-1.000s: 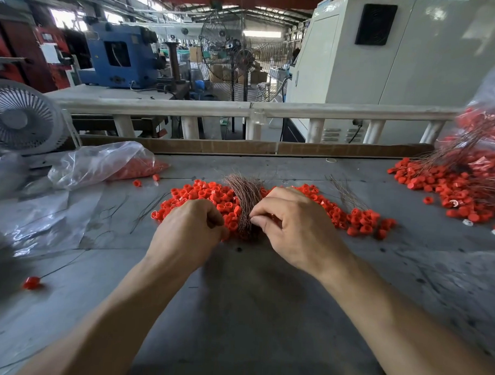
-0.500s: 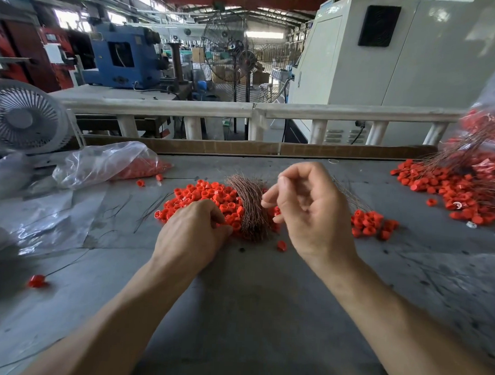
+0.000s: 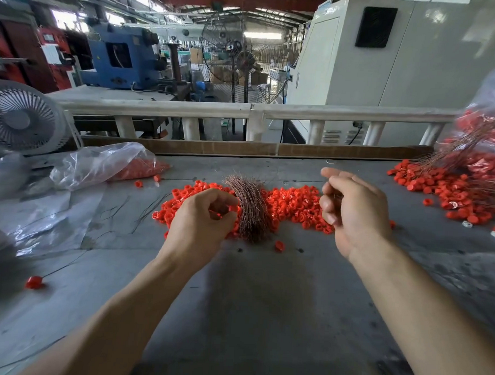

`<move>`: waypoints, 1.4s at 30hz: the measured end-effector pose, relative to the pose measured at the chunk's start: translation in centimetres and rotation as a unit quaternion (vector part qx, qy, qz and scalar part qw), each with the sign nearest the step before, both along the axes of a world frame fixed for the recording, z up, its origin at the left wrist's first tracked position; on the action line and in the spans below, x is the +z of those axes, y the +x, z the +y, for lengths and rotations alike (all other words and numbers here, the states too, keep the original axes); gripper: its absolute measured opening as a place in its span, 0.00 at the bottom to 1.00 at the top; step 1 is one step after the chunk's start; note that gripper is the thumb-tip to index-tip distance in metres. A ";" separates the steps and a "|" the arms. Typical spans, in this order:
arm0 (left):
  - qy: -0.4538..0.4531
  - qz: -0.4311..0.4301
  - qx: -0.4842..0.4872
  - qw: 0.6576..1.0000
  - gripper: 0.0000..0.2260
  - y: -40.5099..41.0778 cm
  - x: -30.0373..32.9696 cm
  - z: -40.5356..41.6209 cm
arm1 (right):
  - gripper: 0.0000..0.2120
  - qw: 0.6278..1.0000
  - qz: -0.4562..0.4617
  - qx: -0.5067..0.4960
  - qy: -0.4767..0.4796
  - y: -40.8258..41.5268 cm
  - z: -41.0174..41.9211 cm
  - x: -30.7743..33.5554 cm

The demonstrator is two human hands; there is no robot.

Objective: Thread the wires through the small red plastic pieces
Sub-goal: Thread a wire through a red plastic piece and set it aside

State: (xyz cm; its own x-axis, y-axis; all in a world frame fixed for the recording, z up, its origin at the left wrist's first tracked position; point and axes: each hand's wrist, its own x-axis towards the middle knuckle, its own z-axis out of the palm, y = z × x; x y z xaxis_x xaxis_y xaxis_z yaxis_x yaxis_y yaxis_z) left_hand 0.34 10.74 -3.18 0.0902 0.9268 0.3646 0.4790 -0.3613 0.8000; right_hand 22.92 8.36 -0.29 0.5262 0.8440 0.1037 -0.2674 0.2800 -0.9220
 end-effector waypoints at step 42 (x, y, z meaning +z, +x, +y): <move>-0.127 -0.286 -0.168 0.935 0.10 1.1 1.2 -1.6 | 0.08 0.919 -0.359 0.160 0.023 -3.8 -1.8 -1.8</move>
State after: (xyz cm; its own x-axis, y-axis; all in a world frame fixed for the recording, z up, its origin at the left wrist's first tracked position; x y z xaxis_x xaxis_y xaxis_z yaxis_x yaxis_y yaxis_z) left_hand 1.40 9.14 -1.94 0.2487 0.9445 0.2147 -0.1606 -0.1784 0.9708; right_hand 19.07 6.59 -2.07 0.0336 0.9298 0.3666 0.3290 0.3361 -0.8825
